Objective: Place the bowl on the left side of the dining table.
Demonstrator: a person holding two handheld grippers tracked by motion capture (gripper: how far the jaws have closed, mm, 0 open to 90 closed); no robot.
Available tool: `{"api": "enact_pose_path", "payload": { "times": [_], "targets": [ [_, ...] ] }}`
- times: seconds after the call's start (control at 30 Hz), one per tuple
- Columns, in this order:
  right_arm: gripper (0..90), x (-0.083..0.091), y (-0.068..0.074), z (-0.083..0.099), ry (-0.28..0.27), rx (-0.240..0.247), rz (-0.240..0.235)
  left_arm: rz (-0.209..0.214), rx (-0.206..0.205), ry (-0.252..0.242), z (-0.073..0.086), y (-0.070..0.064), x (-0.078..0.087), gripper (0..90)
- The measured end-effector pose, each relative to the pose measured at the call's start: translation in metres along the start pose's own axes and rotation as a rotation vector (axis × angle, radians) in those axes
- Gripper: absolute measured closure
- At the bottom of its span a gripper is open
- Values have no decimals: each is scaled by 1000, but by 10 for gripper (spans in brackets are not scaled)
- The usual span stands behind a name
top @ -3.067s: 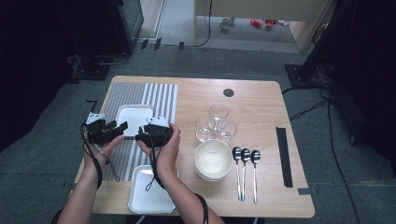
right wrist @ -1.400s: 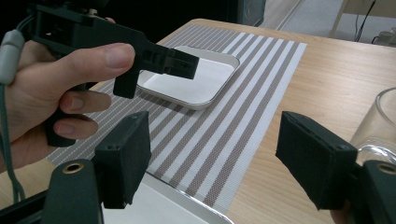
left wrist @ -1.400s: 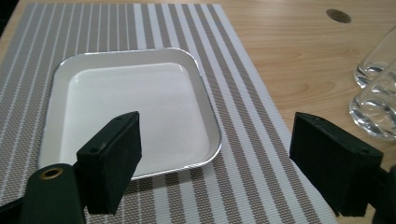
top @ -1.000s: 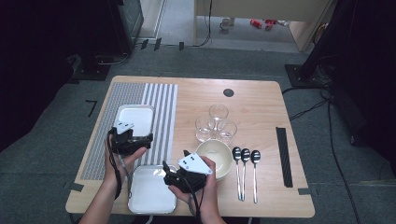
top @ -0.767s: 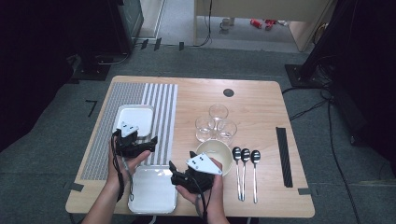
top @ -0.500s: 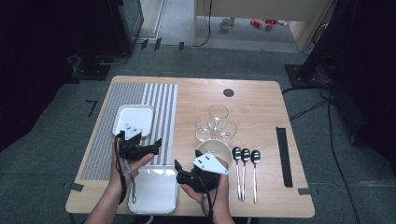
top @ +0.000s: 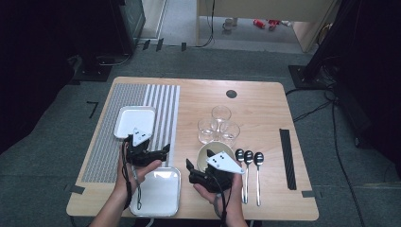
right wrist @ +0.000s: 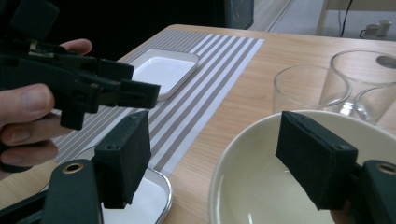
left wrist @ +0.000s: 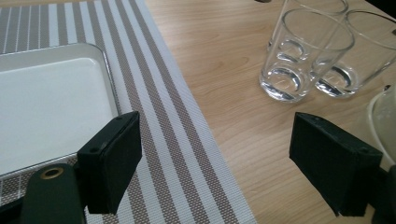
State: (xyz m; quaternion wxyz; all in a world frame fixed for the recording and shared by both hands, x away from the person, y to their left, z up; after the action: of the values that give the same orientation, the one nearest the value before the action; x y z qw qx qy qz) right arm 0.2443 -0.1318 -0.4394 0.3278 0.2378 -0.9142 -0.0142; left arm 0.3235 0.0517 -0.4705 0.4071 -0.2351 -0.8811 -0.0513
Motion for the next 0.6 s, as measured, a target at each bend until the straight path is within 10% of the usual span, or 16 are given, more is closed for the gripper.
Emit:
{"api": "enact_pose_path", "payload": {
  "times": [0.6],
  "targets": [
    [262,11,-31,2,-7,-39,36,58,-45,25,4,-29,-1,173]
  ]
}}
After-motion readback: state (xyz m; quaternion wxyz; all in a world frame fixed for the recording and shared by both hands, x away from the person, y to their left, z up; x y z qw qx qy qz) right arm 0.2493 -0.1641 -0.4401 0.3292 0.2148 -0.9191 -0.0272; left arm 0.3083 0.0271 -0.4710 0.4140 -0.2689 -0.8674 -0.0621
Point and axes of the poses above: each handheld gripper's, and its own axes: x roughly backward along the jaws, z roughly out of its underside, y roughly to its left, the point moved 6 cm from there along -x, roughly forward along the jaws, and after that the axes turned 12 degrees about y, right-handed, at the moved point
